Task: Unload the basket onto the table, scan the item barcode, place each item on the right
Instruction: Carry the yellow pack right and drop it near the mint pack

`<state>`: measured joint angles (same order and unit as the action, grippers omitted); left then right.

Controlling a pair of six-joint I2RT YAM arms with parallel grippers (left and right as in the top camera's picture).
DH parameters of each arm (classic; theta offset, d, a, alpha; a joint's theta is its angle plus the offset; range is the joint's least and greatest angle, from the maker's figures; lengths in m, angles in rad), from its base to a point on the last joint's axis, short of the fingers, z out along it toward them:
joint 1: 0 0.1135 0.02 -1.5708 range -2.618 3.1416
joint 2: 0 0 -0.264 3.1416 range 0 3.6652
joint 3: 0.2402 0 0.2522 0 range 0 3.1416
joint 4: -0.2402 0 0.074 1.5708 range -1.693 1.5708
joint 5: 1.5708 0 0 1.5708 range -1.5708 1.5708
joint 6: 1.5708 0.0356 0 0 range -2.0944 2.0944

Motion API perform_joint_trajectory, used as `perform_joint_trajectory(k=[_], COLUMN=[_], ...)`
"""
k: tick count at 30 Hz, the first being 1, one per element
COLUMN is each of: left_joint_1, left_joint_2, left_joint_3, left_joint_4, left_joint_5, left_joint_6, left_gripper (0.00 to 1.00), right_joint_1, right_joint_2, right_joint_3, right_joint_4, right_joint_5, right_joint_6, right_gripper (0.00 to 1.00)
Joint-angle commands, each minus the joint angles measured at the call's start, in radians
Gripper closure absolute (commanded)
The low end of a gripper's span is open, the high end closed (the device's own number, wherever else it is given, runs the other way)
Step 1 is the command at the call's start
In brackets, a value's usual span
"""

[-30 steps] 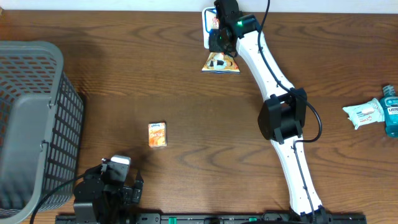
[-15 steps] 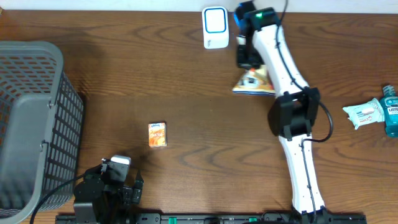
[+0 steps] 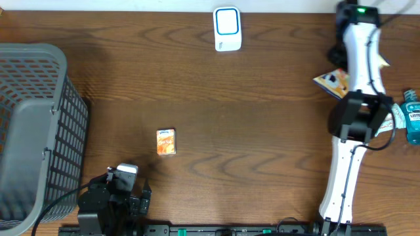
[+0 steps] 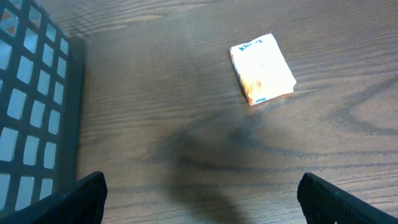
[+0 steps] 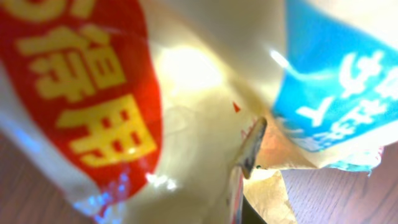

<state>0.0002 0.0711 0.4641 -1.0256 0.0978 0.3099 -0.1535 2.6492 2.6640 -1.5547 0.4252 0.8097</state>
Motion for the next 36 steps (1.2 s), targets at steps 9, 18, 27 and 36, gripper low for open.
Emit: perform_joint_trajectory(k=[9,18,27,36], left_joint_1=[0.005,0.005,0.005,0.005], left_joint_2=[-0.001,-0.001,-0.001,-0.001], left_joint_3=[-0.002,-0.002,-0.002,-0.002], left_joint_4=[-0.002,-0.002,-0.002,-0.002], left_joint_5=[-0.005,-0.005,-0.005,-0.005], left_joint_6=[-0.013,-0.013,-0.013,-0.013], left_gripper=[0.02,0.02,0.02,0.02], right_joint_1=[-0.070,-0.092,-0.132,-0.089], right_joint_2=[-0.057,-0.057,-0.057,-0.121], right_joint_3=[0.016,0.015,0.015,0.071], right_joint_4=[-0.088,-0.086,-0.076,-0.075], right_joint_5=[0.137,0.349,0.392,0.226], right_joint_6=[0.604,0.723,0.673,0.354], right_gripper=[0.98,0.96,0.14,0.01])
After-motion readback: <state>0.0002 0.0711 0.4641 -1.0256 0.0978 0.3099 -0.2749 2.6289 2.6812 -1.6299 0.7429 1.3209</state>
